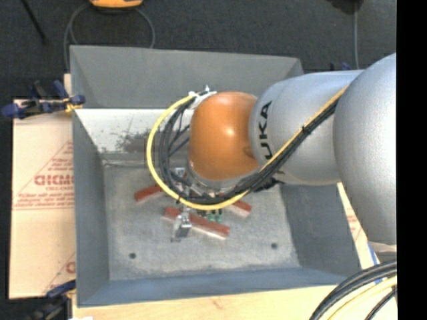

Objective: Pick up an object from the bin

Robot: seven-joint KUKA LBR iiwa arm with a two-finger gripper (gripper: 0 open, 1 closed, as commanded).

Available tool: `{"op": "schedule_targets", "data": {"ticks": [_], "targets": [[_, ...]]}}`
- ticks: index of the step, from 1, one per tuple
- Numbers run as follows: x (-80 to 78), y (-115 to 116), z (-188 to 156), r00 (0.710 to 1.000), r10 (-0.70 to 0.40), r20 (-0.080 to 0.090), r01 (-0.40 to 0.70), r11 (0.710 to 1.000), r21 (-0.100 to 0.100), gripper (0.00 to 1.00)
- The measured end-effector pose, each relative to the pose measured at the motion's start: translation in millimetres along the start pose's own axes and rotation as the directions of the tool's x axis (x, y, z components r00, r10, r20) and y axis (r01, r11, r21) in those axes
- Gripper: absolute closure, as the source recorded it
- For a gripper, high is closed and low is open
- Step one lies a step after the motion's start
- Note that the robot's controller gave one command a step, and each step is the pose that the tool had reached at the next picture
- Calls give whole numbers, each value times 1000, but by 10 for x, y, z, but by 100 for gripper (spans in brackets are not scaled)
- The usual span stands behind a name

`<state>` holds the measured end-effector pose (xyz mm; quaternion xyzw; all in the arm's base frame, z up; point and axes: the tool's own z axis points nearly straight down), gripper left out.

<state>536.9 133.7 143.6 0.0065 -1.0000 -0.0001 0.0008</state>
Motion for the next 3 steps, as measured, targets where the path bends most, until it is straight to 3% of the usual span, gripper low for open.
{"op": "schedule_targets", "data": {"ticks": [1, 2, 3], "targets": [[-692, 243, 629, 988, 153, 17, -153, 988, -7, 100], [-692, 242, 629, 988, 154, 17, -154, 988, -7, 100], [-668, 418, -1283, 998, 66, 4, -66, 998, 2, 100]]}}
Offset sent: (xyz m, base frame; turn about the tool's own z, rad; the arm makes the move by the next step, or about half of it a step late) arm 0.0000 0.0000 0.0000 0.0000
